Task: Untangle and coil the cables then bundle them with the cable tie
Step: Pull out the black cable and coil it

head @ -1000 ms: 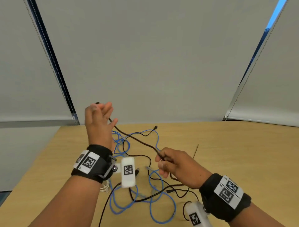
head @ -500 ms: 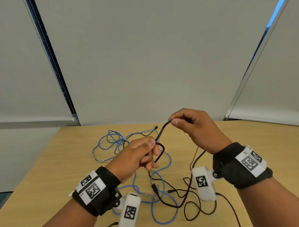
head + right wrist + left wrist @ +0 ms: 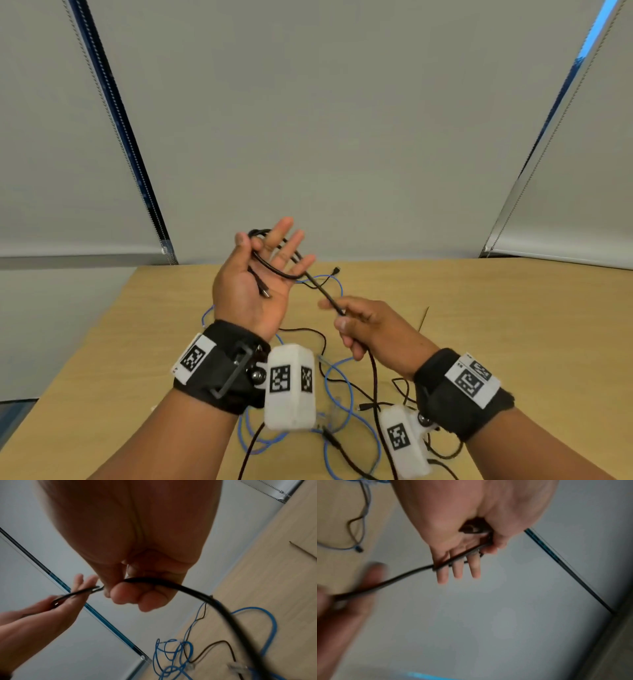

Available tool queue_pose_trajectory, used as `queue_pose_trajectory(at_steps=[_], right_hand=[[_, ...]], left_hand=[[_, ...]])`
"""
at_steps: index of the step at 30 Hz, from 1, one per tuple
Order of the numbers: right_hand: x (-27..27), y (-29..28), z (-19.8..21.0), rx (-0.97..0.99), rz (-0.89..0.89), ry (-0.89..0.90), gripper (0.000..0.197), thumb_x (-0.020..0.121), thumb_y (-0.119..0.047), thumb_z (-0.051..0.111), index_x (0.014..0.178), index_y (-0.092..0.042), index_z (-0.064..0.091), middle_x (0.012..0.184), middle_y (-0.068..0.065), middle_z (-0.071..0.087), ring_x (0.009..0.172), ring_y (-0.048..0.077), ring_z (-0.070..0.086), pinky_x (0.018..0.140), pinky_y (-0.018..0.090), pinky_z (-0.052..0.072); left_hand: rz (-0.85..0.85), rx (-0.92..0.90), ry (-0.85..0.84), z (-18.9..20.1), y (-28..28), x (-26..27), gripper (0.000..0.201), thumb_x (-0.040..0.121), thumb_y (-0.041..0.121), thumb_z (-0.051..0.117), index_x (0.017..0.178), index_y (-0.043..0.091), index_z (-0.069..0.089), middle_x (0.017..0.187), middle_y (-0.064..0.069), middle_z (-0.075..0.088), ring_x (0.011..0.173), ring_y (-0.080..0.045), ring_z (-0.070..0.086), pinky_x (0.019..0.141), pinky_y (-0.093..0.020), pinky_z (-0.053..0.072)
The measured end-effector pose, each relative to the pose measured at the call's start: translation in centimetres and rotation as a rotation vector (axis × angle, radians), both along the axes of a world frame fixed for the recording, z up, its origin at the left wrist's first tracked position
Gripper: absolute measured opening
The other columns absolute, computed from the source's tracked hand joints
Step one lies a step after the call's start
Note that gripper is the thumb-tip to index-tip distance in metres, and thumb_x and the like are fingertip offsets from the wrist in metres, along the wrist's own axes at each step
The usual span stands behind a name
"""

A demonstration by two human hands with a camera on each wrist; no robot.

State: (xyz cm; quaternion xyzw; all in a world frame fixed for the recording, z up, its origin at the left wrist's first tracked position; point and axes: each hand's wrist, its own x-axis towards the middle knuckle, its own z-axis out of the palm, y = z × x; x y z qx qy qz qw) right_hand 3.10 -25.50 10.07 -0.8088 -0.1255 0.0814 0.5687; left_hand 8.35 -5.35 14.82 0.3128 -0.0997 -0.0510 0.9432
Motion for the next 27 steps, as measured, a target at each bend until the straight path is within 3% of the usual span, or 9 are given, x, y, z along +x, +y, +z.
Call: queue_pose_trajectory(at_steps=[3,6,8,10,15,18,21,23,27], right_hand=[[-0.7,0.4,-0.6,-0.031,0.031,0.092,0.019,0.103,-0.017,0.053,0.115,-0.021,0.067,0.071,-0.001,0.055,0.057,0.011,0.052,0.063,0.034,0.052],[-1.2,0.7,0.5,-0.008,0.051,0.091,0.018,0.103,-0.020,0.052,0.111,-0.023,0.068,0.071,-0.004,0.054,0.058,0.012,0.051,0.061,0.033,0.054],[-1.0,0.7,2.0,-0.042,0.023,0.007,0.020,0.103,-0.024,0.050,0.108,-0.029,0.070,0.068,-0.013,0.052,0.058,0.010,0.049,0.057,0.028,0.052],[-0.5,0.4,3.7,-0.082,-0.027,-0.133,0.021,0.103,-0.023,0.051,0.105,-0.028,0.072,0.065,-0.019,0.053,0.056,0.000,0.047,0.053,0.020,0.045],[0.9,-0.8,5.7,0.050,-0.182,-0.283,0.012,0.099,-0.011,0.061,0.097,-0.009,0.072,0.063,-0.022,0.062,0.050,-0.006,0.054,0.046,0.005,0.038],[1.3,-1.7,5.6,0.152,-0.219,-0.218,0.008,0.095,-0.018,0.068,0.090,-0.015,0.074,0.058,-0.012,0.051,0.044,0.002,0.038,0.043,0.011,0.032],[1.0,-1.7,4.7,0.156,-0.097,-0.129,0.014,0.099,-0.026,0.063,0.101,-0.024,0.076,0.058,-0.006,0.042,0.048,0.009,0.031,0.043,0.022,0.027],[0.7,-1.3,4.0,0.113,-0.026,-0.129,0.020,0.102,-0.028,0.058,0.111,-0.033,0.074,0.059,-0.009,0.048,0.048,0.008,0.039,0.044,0.022,0.034],[0.1,-0.8,2.0,-0.066,0.002,-0.091,0.030,0.106,-0.028,0.049,0.127,-0.044,0.062,0.062,-0.006,0.054,0.052,0.013,0.048,0.054,0.029,0.045]], left_hand=[[0.357,0.261,-0.026,0.2,1.0,2.0,0.028,0.104,0.036,0.042,0.081,0.026,0.053,0.124,-0.007,0.073,0.120,-0.023,0.066,0.101,-0.055,0.049],[0.592,0.906,-0.218,-0.4,1.2,2.7,0.017,0.097,0.034,0.049,0.088,0.031,0.063,0.112,0.003,0.074,0.109,-0.013,0.067,0.098,-0.044,0.052],[0.552,1.326,-0.411,-1.9,0.8,2.2,0.021,0.099,0.037,0.051,0.095,0.023,0.066,0.092,0.005,0.073,0.087,-0.015,0.065,0.082,-0.037,0.052],[0.353,1.445,-0.468,-3.1,0.1,1.2,0.032,0.097,0.043,0.046,0.088,0.020,0.067,0.076,0.007,0.072,0.074,-0.012,0.063,0.071,-0.035,0.047],[-0.160,0.972,-0.225,-3.4,-1.5,-2.0,0.050,0.097,0.053,0.042,0.069,0.016,0.061,0.051,-0.004,0.048,0.068,-0.031,0.070,0.079,-0.042,0.050],[-0.317,0.695,-0.170,-2.5,-1.5,-3.0,0.043,0.098,0.044,0.050,0.067,0.015,0.055,0.051,-0.002,0.036,0.056,-0.026,0.057,0.100,-0.062,0.049],[-0.358,0.388,-0.121,-1.4,-1.2,-3.0,0.039,0.097,0.037,0.055,0.067,0.013,0.052,0.051,-0.003,0.039,0.055,-0.024,0.056,0.097,-0.066,0.049],[-0.340,0.226,-0.094,-0.9,-1.0,-2.7,0.041,0.098,0.038,0.054,0.067,0.012,0.053,0.058,-0.009,0.055,0.068,-0.031,0.068,0.091,-0.066,0.052],[-0.218,0.082,-0.033,-0.1,0.0,-1.3,0.044,0.101,0.044,0.046,0.068,0.015,0.054,0.113,-0.024,0.073,0.119,-0.041,0.065,0.086,-0.056,0.057]])
